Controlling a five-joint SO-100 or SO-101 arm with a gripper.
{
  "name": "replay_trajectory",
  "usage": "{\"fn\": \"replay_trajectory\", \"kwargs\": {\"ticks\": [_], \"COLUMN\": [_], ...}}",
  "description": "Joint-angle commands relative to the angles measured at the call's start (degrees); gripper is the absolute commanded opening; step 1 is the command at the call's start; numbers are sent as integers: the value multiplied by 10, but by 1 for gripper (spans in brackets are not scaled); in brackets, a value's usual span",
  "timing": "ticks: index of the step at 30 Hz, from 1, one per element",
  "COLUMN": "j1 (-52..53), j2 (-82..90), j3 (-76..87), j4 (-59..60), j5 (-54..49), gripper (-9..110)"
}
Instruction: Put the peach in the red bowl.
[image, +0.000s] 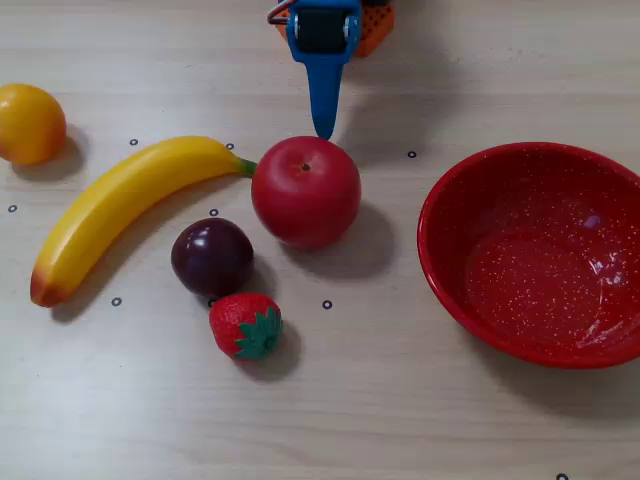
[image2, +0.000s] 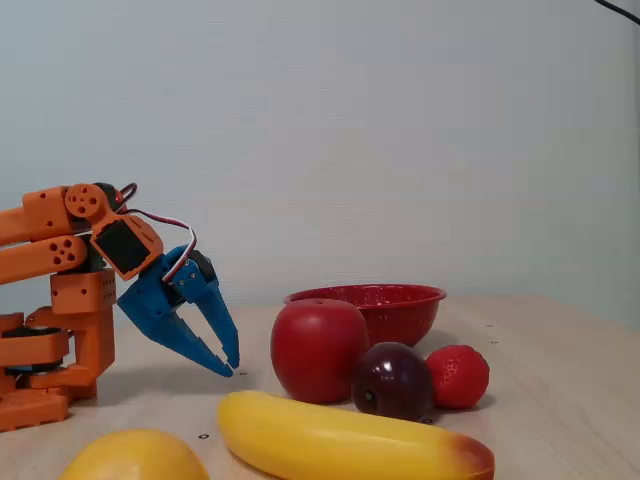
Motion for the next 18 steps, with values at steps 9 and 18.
{"fn": "replay_trajectory", "kwargs": {"ticks": [9,18], "j1": [-16,-45], "j2": [-62,-232], "j3": [-60,-242], "j4": [-46,-17], "j5": [10,45], "gripper": [0,0]}}
